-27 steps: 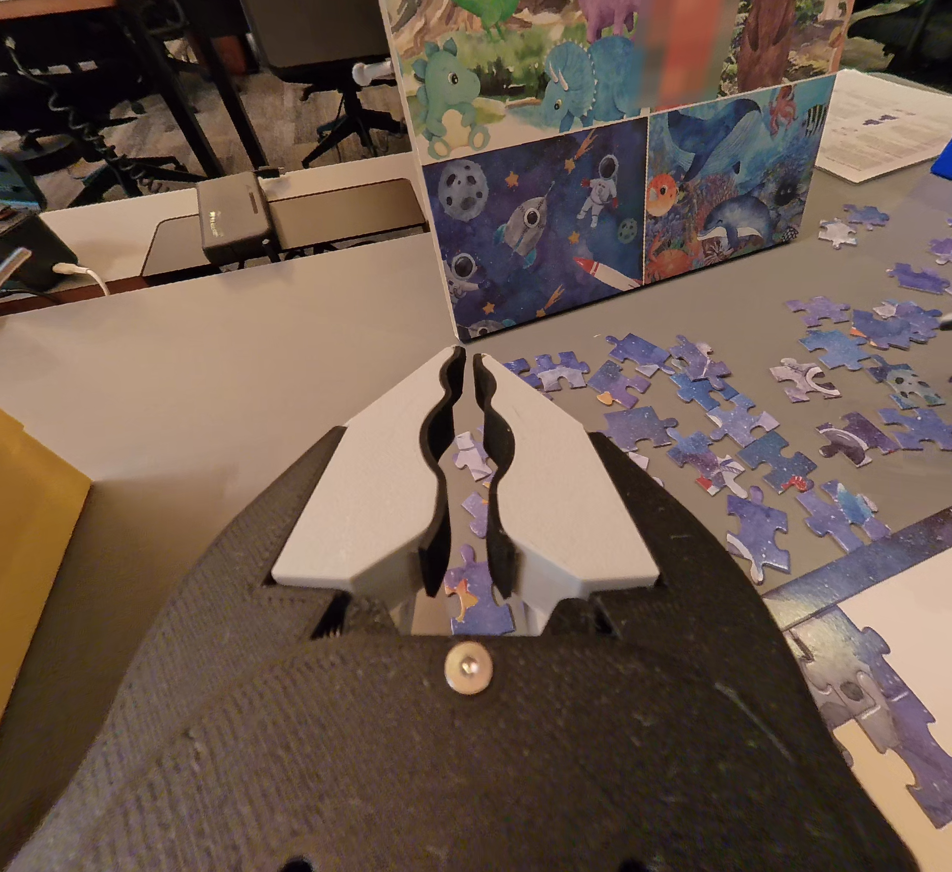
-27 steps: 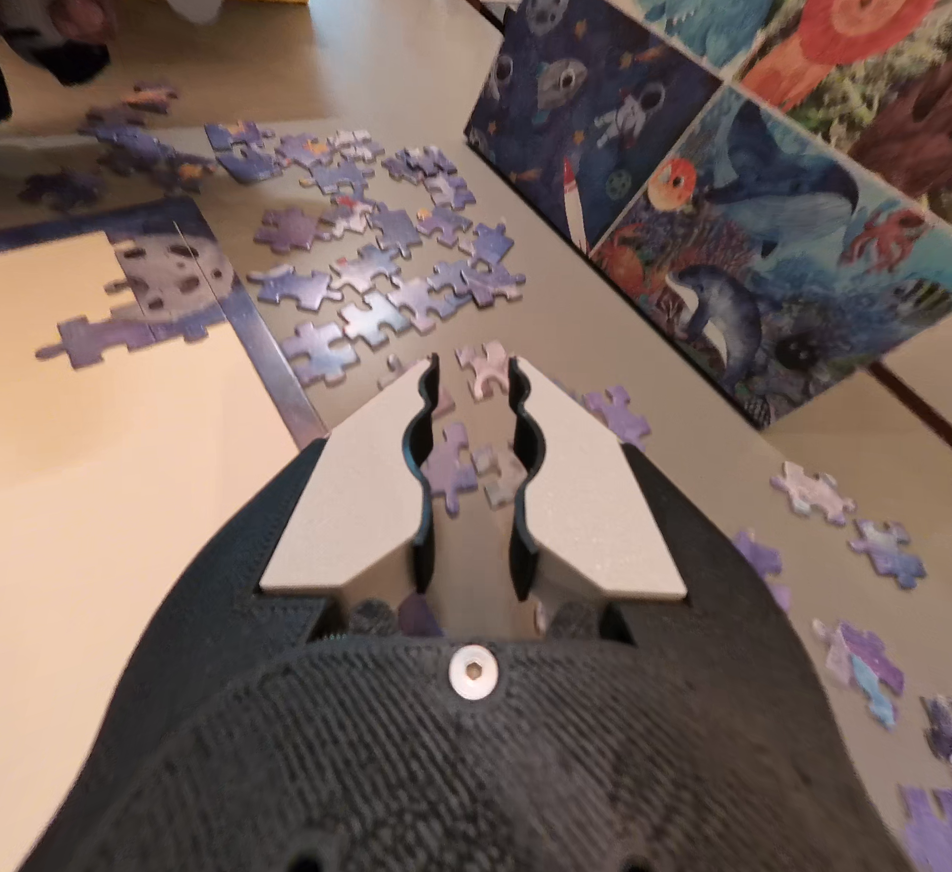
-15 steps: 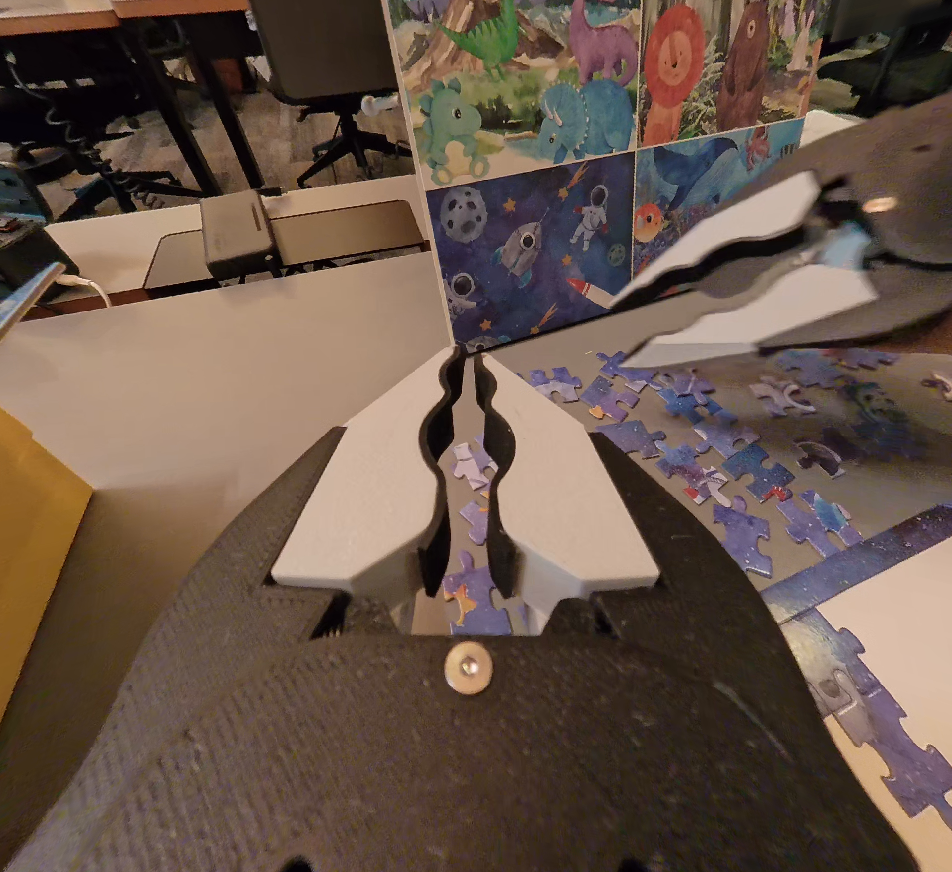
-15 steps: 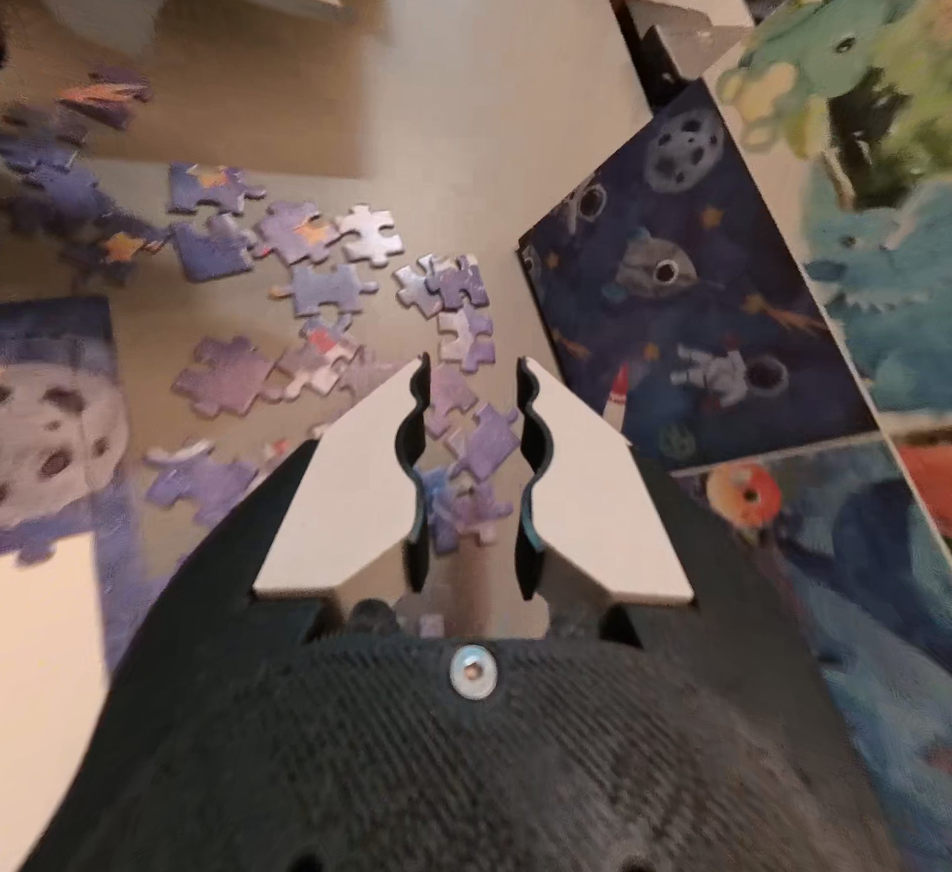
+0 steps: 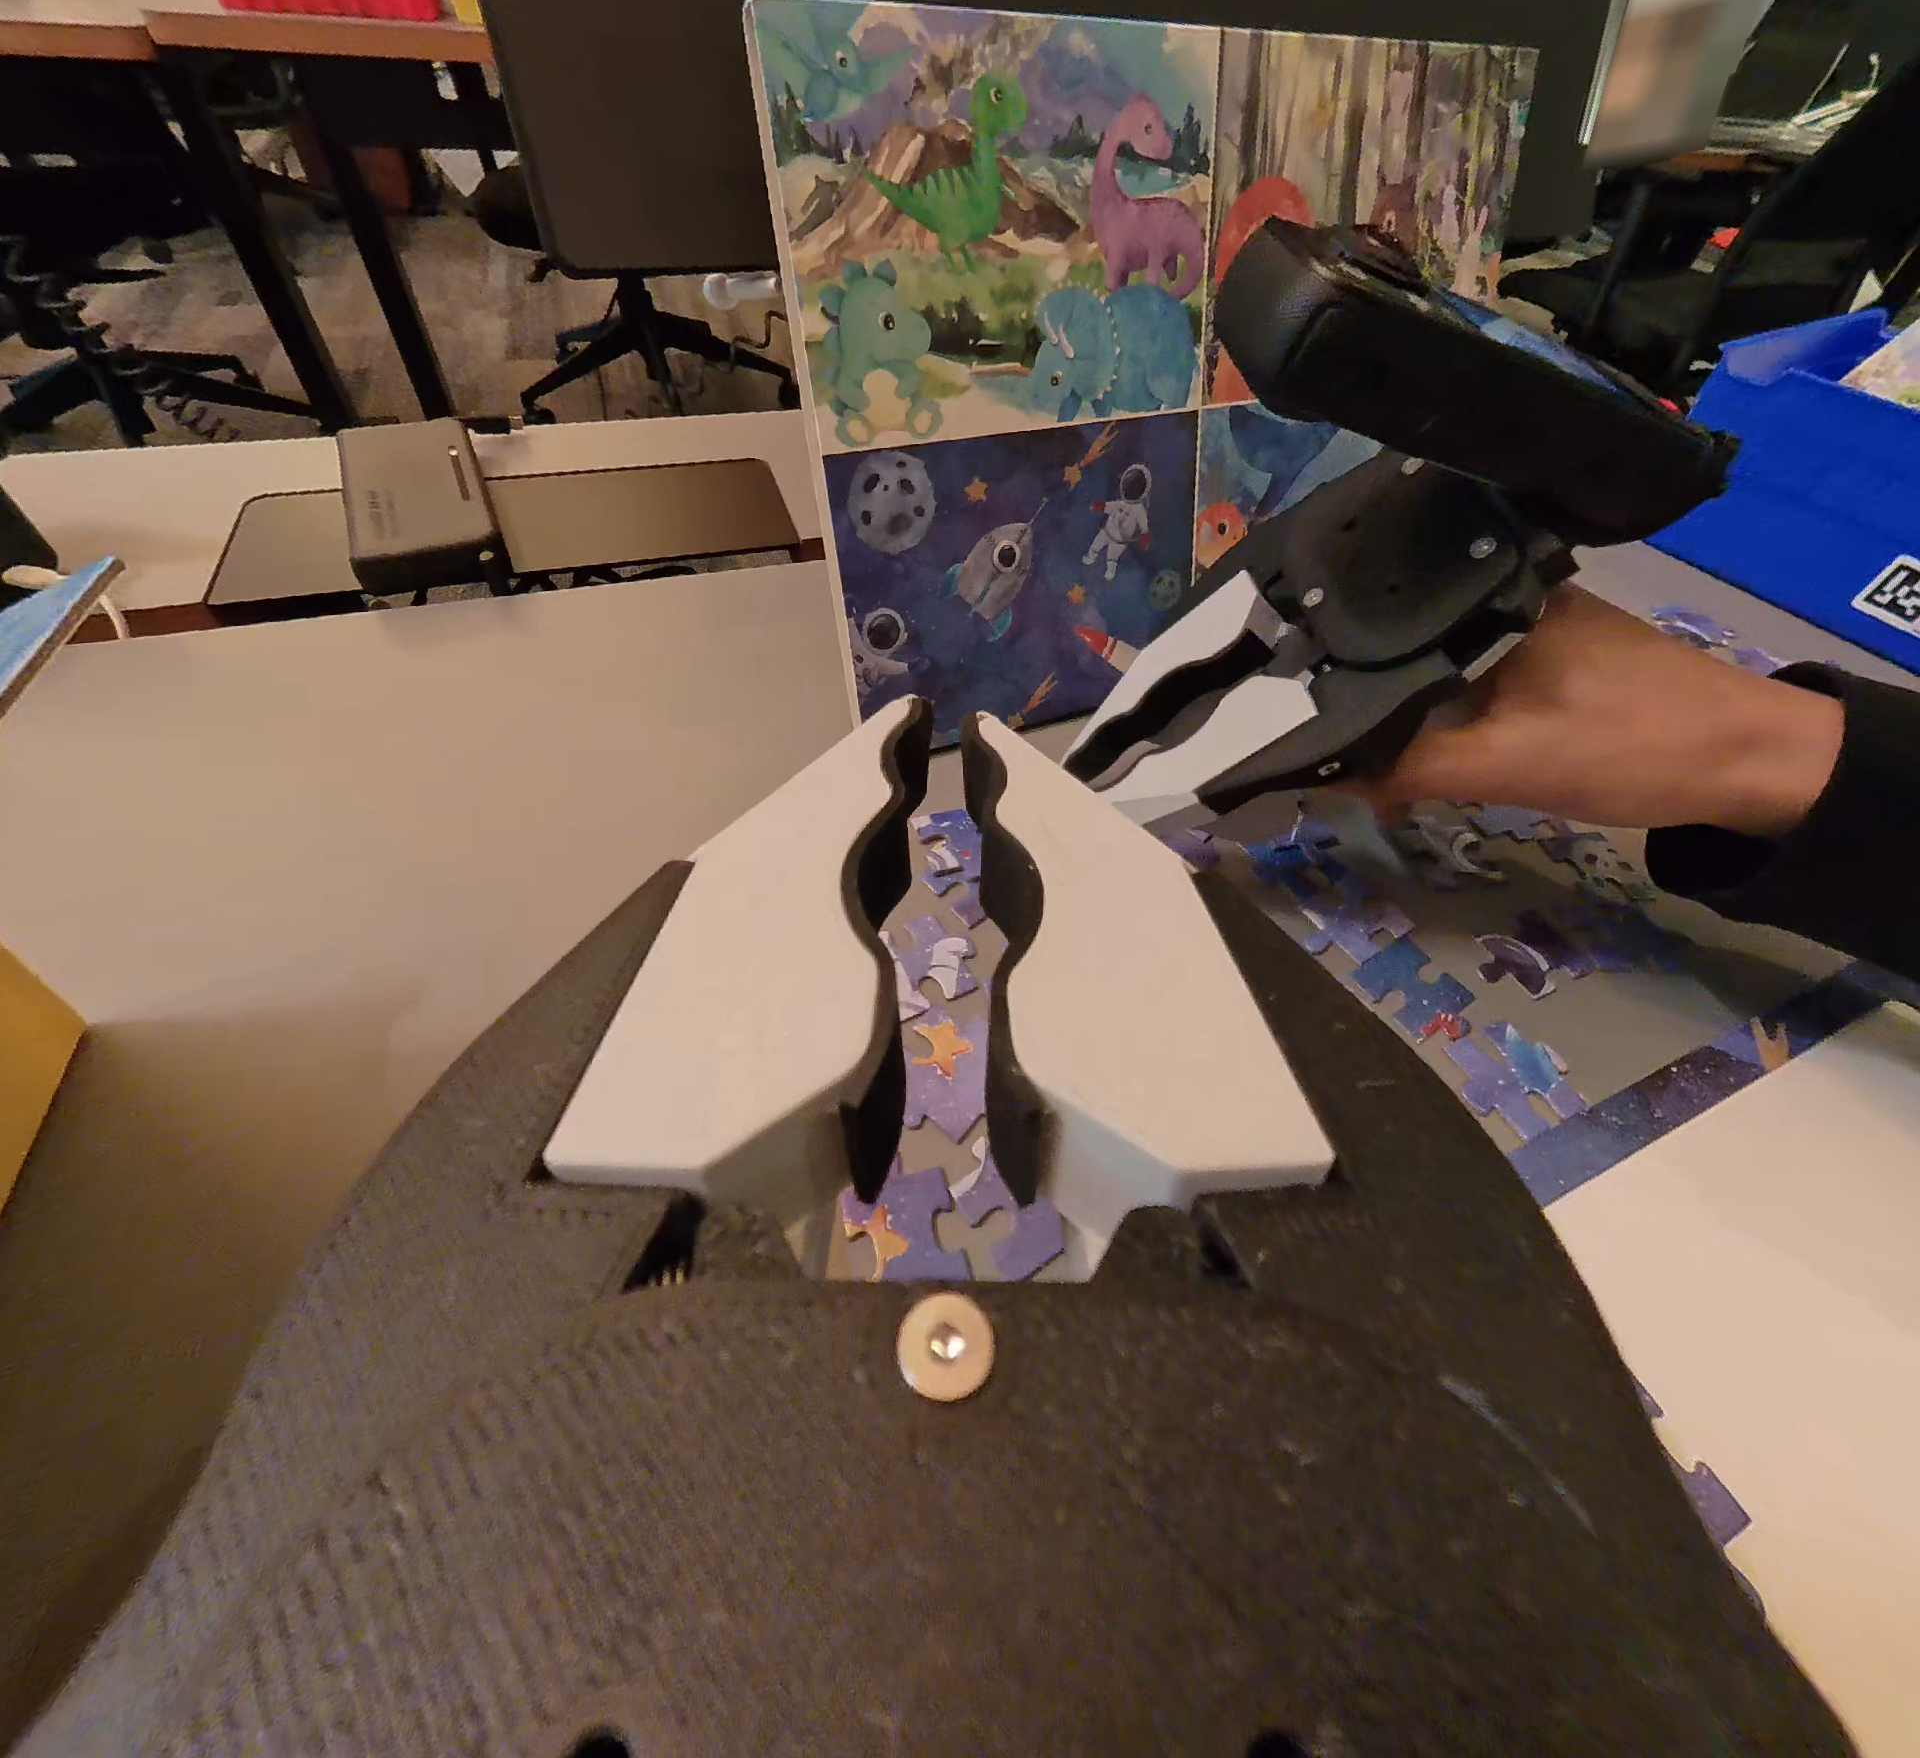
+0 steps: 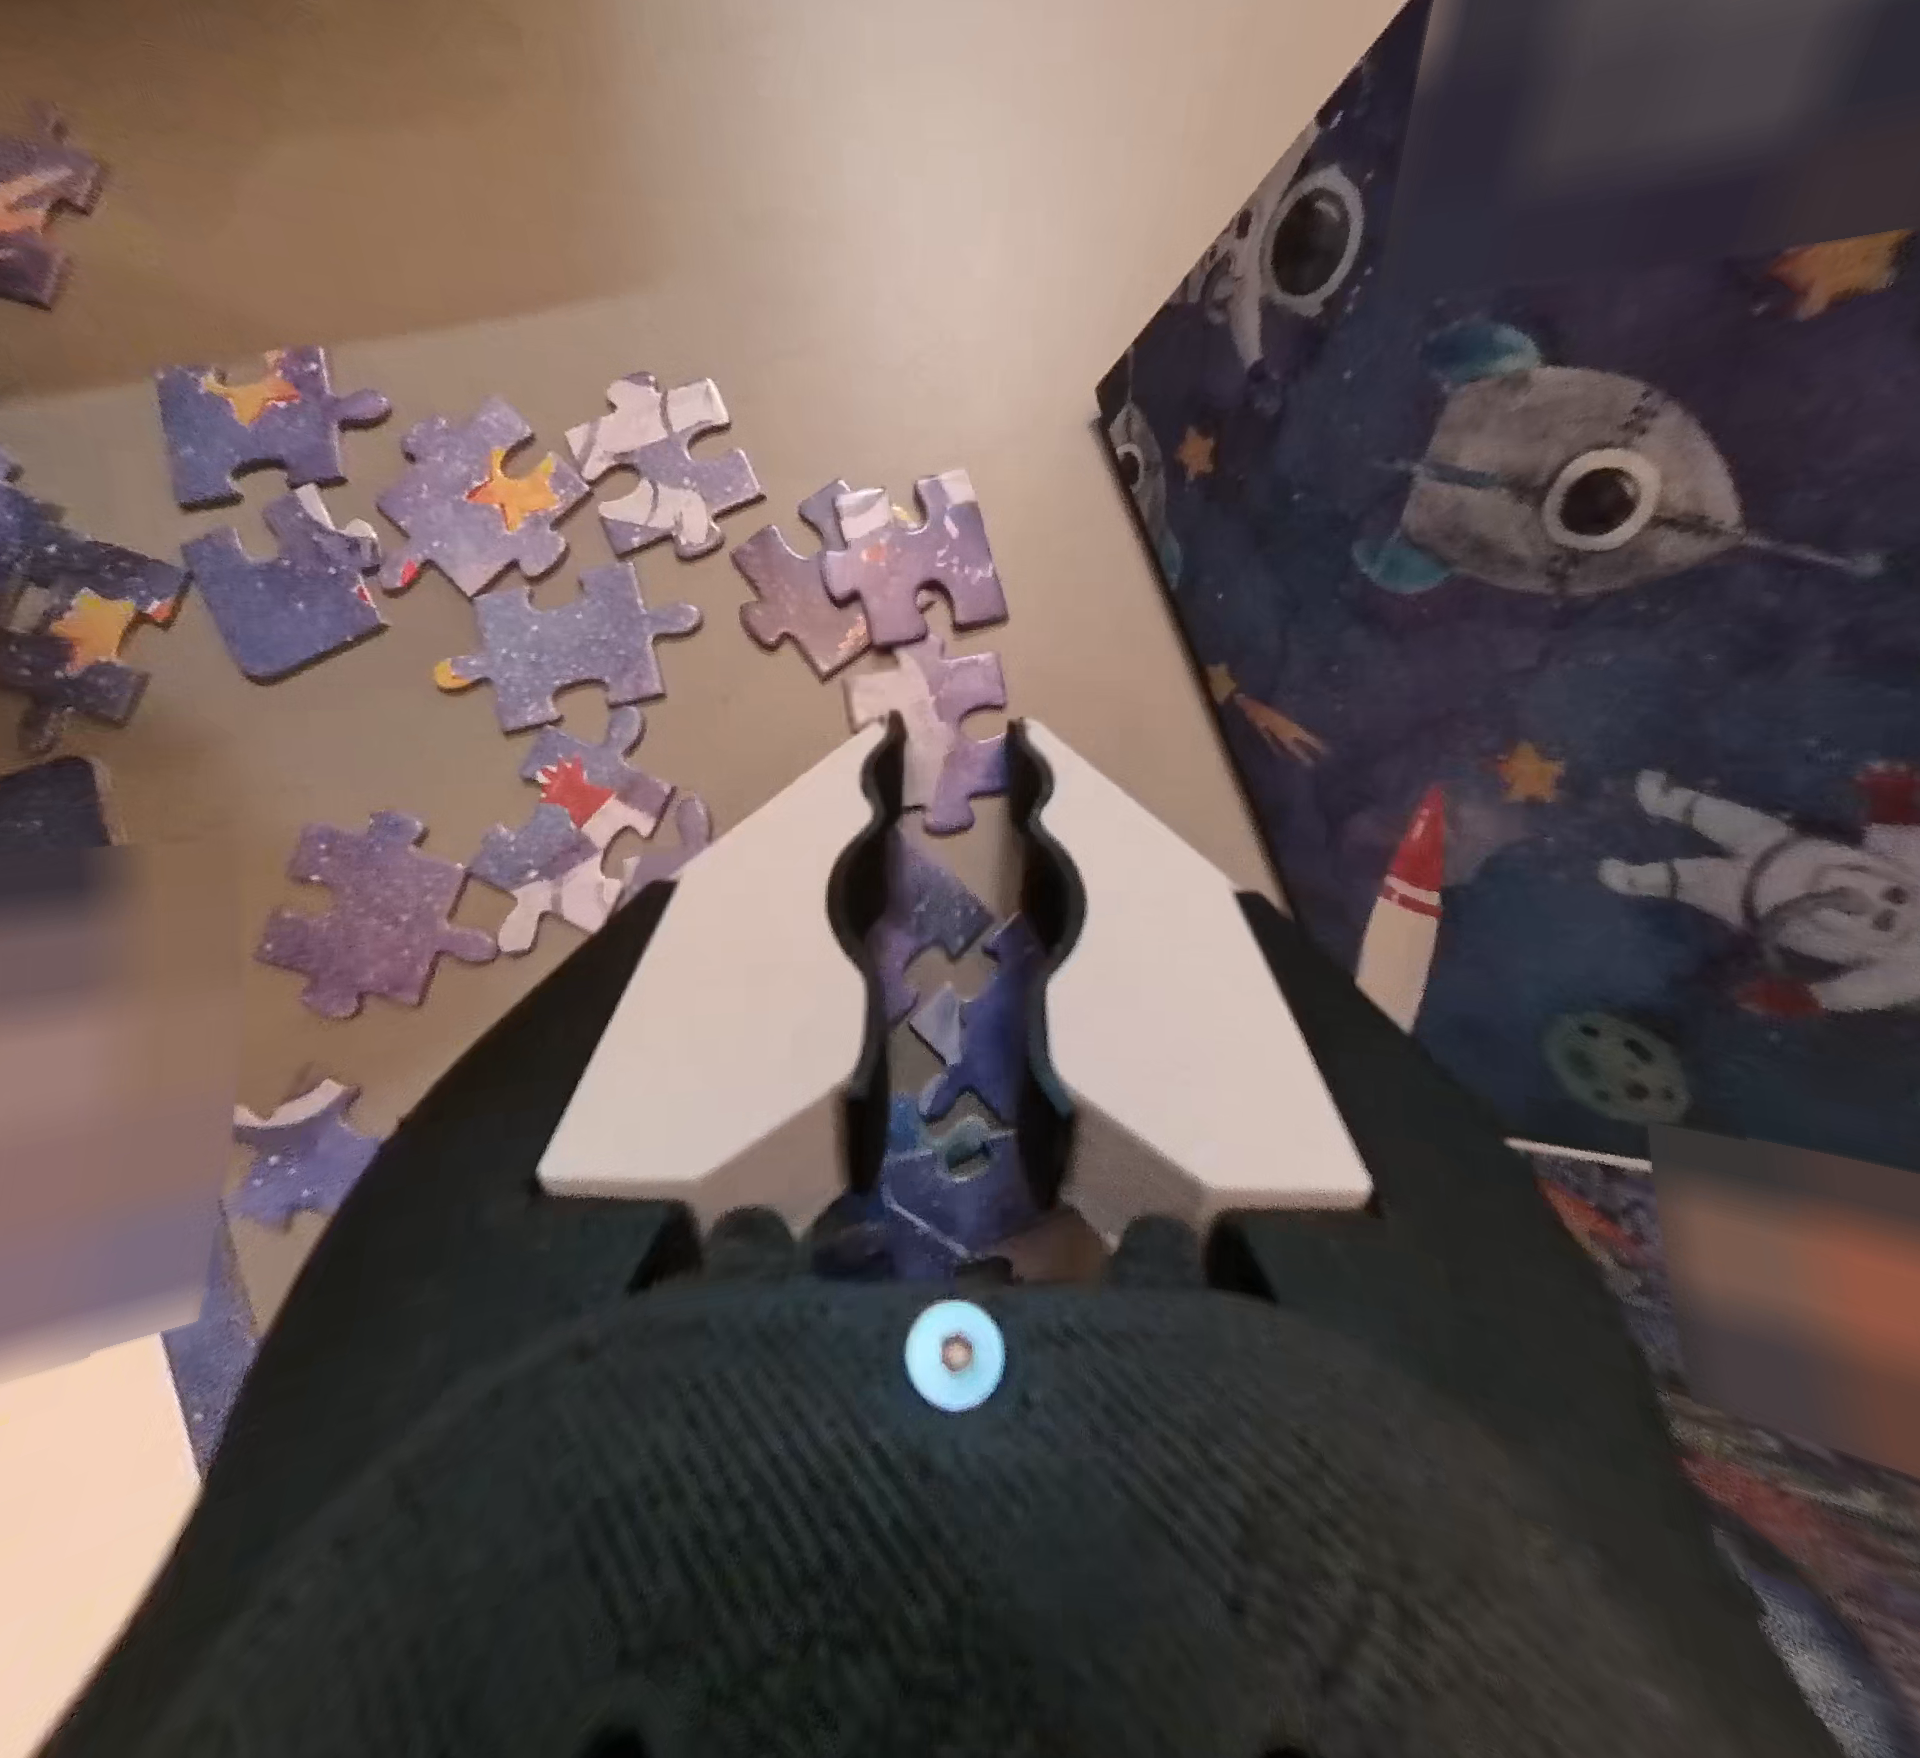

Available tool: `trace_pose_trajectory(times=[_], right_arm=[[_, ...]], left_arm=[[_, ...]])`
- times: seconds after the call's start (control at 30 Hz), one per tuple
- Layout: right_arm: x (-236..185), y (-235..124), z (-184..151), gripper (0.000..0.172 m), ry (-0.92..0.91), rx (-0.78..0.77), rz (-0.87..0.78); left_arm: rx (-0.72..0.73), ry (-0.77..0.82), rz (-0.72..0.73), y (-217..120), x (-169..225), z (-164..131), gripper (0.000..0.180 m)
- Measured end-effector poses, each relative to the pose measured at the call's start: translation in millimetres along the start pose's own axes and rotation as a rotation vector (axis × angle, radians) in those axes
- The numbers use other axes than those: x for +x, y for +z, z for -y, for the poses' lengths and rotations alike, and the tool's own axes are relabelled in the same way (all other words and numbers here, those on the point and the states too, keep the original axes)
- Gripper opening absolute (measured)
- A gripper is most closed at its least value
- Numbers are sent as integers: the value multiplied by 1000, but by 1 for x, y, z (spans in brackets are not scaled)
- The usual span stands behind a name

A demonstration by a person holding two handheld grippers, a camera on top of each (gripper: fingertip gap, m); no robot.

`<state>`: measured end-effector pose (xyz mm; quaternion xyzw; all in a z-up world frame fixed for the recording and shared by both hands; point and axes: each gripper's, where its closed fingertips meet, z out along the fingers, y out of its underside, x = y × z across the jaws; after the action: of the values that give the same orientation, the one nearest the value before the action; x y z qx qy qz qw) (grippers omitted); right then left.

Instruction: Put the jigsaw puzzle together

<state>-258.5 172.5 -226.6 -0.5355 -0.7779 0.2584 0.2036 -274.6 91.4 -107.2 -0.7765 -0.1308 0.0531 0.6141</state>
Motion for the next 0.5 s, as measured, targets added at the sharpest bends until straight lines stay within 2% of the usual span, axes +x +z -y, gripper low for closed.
trace_pose_trajectory(times=[0.07, 0.1, 0.3, 0.5], right_arm=[[0, -2, -1, 15, -15, 1, -12], [1, -5, -1, 0, -25, 5, -26], [0, -26, 1, 0, -23, 72, -58], [13, -33, -8, 2, 22, 107, -100]], left_arm=[[4, -2, 4, -1, -2, 1, 4], [5, -6, 5, -1, -3, 1, 4], [6, -22, -6, 0, -2, 0, 4], [-11, -9, 4, 2, -3, -5, 4]])
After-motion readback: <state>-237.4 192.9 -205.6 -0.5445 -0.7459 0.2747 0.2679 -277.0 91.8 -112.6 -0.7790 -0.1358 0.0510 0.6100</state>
